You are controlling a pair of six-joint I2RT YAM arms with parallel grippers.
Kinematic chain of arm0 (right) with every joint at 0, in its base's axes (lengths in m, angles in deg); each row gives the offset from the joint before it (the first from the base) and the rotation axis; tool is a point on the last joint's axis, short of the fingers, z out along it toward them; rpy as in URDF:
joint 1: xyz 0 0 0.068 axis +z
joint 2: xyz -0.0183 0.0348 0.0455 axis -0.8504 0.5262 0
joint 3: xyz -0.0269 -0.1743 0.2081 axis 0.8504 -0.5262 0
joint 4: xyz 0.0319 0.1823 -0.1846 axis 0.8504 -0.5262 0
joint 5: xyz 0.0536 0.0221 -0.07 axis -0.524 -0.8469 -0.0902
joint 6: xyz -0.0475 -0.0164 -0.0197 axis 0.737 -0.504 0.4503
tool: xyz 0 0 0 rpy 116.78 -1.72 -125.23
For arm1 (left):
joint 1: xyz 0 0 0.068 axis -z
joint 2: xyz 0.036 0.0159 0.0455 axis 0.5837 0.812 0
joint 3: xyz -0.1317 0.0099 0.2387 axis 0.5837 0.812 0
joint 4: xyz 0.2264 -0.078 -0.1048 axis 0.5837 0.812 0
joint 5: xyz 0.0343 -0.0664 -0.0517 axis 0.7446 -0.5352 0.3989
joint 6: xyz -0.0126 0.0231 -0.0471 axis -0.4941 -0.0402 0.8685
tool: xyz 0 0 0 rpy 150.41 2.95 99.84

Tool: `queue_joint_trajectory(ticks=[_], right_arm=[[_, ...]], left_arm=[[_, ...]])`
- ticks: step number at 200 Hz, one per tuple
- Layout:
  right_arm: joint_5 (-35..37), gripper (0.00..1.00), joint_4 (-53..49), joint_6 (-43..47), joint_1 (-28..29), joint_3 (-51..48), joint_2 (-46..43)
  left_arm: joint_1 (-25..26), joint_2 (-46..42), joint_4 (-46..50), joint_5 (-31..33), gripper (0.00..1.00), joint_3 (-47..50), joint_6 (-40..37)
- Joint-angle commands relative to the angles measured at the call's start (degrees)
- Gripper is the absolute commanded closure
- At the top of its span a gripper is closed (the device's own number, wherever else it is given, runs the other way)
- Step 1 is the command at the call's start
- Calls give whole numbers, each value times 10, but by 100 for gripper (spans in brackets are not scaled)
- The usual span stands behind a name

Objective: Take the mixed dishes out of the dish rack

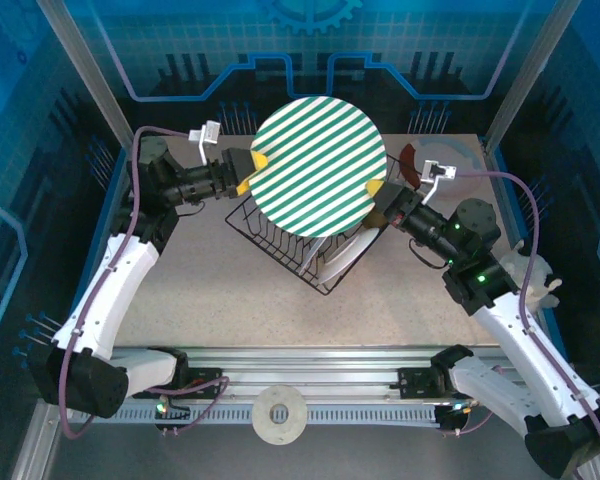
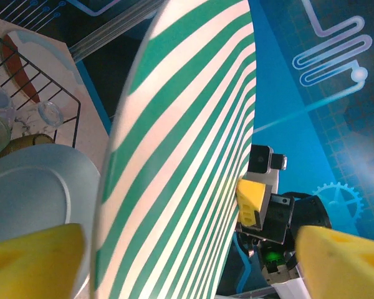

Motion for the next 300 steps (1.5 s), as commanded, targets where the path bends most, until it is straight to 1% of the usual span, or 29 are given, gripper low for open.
queue_joint_trajectory(ticks=[1, 23, 50, 74, 83, 95, 114, 131, 155, 172, 195, 204, 215, 231, 244, 262, 300], right_arm=[[14, 100, 34, 3, -31, 5, -13], [-3, 100, 48, -21, -81, 5, -7], [-22, 100, 77, -52, -161, 10, 12], [-13, 100, 78, -70, -236, 20, 42], [-3, 100, 100, -71, -260, 24, 60], [18, 100, 95, -70, -284, 32, 85], [39, 100, 125, -68, -317, 42, 134], [55, 100, 141, -57, -333, 57, 182], [75, 100, 148, -42, -354, 83, 245], [89, 100, 144, -31, -366, 106, 288], [109, 100, 137, -14, -380, 130, 336], [140, 100, 160, 14, -373, 123, 340], [175, 100, 138, 48, -359, 137, 344], [176, 100, 121, 74, -347, 155, 358], [199, 100, 126, 63, -342, 144, 364], [217, 100, 156, 34, -350, 122, 378], [259, 100, 252, -38, -365, 69, 420]], left_arm=[[1, -29, -19, 5, 1, 8, -22], [1, -44, -9, 6, 1, 11, -42], [1, -69, 28, 18, 1, 20, -81], [1, -86, 40, 19, 1, 43, -90], [1, -92, 39, 15, 1, 52, -88], [1, -103, 34, 11, 1, 67, -87], [3, -118, 39, 6, 1, 84, -94], [4, -125, 78, -3, 1, 80, -123], [10, -135, 138, 3, 1, 73, -175], [20, -141, 149, 6, 1, 77, -192], [27, -139, 151, 6, 1, 87, -194], [28, -140, 154, 6, 1, 91, -195], [31, -139, 157, 6, 1, 94, -199], [37, -140, 167, 9, 1, 95, -206], [41, -140, 175, 14, 1, 94, -215], [46, -137, 179, 18, 1, 94, -221], [56, -129, 185, 23, 1, 96, -228]])
